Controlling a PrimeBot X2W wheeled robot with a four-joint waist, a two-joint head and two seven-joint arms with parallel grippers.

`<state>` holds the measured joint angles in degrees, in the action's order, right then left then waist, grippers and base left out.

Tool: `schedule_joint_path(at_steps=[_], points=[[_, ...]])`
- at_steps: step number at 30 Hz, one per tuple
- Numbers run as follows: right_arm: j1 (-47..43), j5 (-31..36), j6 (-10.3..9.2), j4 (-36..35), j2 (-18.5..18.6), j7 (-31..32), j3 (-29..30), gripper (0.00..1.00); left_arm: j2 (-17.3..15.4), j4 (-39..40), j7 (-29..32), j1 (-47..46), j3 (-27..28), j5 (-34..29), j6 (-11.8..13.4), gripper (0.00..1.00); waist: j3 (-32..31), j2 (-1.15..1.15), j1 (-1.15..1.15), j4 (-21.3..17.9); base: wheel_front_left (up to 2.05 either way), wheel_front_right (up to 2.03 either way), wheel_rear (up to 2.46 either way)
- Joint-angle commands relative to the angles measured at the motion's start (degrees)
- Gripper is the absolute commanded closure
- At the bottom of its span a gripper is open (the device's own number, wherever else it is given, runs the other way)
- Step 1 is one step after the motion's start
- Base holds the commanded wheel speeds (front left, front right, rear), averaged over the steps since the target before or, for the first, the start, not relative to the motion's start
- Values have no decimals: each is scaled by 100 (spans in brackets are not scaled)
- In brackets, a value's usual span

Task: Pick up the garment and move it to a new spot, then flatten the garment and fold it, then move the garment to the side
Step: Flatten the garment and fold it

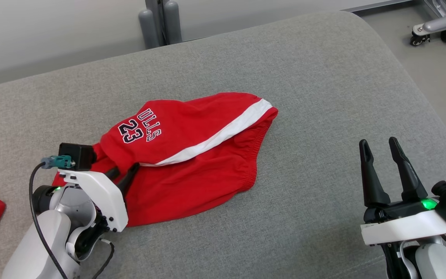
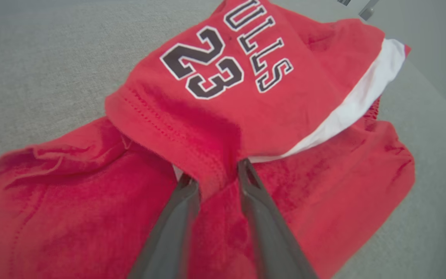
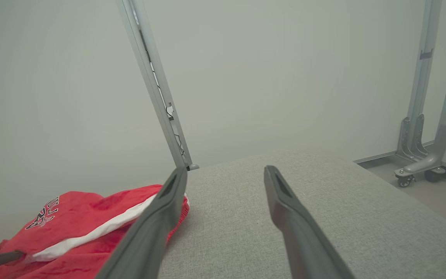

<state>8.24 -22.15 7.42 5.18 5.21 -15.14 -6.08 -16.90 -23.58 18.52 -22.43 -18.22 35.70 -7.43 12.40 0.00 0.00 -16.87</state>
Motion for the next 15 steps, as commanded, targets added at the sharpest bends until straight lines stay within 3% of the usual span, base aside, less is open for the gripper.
schedule_joint_path(at_steps=[1,15], points=[[7,12,14,21,3,-10,16,0,-20,77,8,68,-5,27,2,100,-15,0,0,30,0,0,0],[-92,8,14,106,106,-10,19,0,-174,897,425,442,-91,215,90,100,-293,0,0,505,0,0,0]])
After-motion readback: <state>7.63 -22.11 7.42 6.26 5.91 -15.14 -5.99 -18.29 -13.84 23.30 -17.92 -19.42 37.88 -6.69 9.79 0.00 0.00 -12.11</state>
